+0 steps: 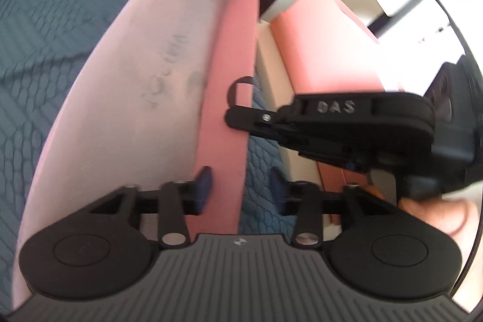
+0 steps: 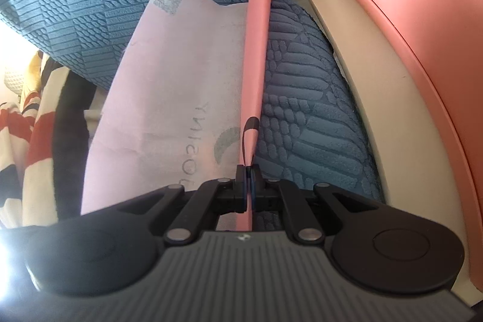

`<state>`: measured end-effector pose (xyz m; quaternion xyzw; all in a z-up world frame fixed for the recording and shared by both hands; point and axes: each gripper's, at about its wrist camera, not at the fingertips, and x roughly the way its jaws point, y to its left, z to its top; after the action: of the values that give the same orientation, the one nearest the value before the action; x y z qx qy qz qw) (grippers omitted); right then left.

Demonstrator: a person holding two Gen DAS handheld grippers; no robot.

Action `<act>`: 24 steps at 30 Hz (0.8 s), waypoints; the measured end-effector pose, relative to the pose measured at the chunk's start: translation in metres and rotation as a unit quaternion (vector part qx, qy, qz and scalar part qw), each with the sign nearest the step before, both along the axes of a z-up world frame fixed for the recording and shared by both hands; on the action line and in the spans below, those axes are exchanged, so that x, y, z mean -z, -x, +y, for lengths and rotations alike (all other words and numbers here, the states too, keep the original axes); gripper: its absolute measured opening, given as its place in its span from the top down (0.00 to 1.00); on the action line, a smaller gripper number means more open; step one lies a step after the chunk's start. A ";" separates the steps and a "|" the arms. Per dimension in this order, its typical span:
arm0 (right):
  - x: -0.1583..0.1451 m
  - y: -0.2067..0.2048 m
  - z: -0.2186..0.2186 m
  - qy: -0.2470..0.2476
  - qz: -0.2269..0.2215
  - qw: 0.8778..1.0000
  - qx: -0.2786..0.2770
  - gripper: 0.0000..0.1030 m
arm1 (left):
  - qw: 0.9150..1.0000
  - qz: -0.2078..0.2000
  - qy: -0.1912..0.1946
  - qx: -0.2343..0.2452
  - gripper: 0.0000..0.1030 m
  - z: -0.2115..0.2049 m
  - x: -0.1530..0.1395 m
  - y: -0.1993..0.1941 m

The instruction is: Organize objects

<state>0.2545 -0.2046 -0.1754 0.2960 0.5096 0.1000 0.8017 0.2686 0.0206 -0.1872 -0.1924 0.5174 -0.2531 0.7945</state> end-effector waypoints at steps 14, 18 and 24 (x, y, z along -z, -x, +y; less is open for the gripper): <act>-0.002 0.000 -0.004 0.001 0.001 1.000 0.012 0.95 | 0.991 -0.075 -0.102 0.039 0.82 -0.016 -0.009 0.021; -0.004 0.001 -0.005 0.005 -0.005 1.000 0.019 0.94 | 0.996 -0.055 -0.065 0.017 0.85 -0.005 -0.008 0.019; -0.013 0.002 -0.002 0.011 -0.025 0.999 0.022 0.92 | 1.000 -0.018 -0.012 -0.020 0.88 -0.001 -0.003 0.012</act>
<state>0.2520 -0.2067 -0.1620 0.2952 0.4838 0.0844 0.8195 0.2570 0.0196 -0.1846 -0.1884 0.5022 -0.2338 0.8109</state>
